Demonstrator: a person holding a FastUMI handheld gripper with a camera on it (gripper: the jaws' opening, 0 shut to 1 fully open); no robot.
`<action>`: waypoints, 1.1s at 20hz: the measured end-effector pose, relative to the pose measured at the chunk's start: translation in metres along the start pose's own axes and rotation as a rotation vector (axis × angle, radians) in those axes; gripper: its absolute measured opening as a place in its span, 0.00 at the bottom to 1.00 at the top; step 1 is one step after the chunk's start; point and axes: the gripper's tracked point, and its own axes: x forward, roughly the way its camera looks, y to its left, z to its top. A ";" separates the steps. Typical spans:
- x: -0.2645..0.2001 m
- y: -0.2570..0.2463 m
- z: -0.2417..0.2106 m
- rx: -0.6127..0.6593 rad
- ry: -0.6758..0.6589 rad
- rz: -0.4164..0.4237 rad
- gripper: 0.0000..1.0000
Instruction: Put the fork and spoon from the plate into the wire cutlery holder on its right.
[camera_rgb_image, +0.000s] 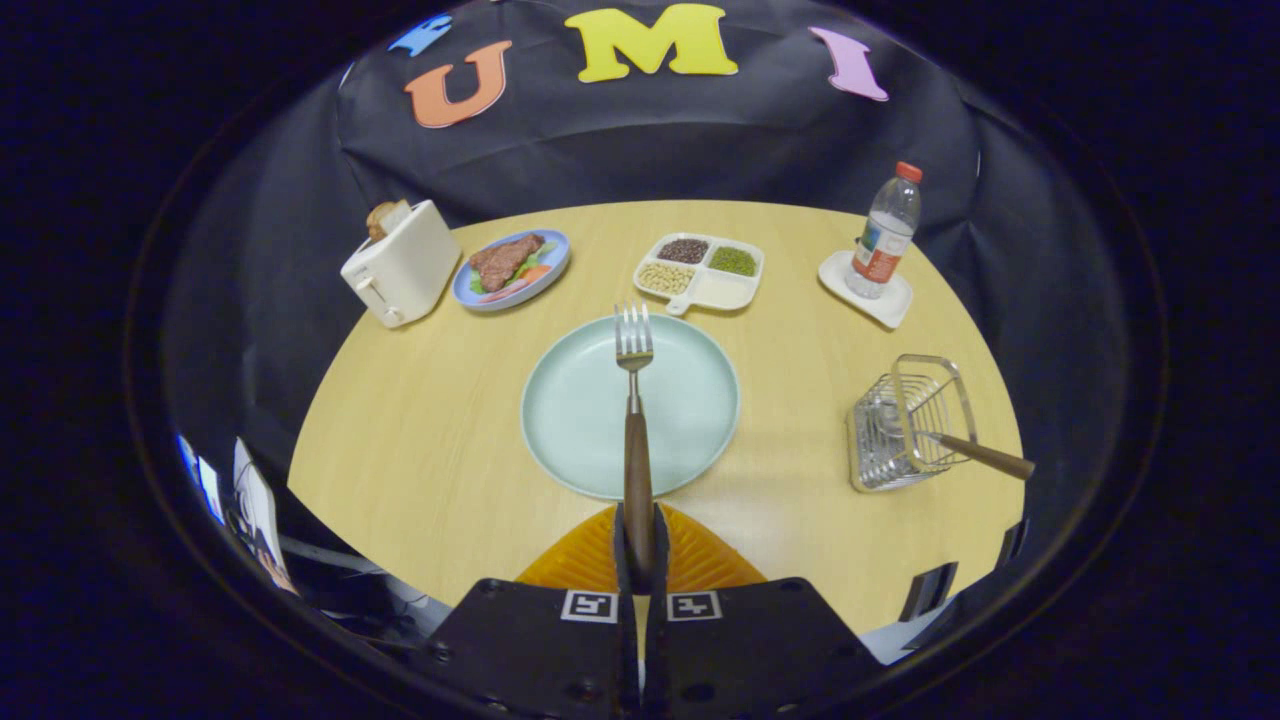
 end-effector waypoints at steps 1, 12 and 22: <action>-0.004 -0.011 0.001 -0.005 -0.014 -0.016 0.03; -0.048 -0.122 -0.005 0.081 -0.043 -0.146 0.03; -0.059 -0.164 -0.034 0.170 0.014 -0.163 0.03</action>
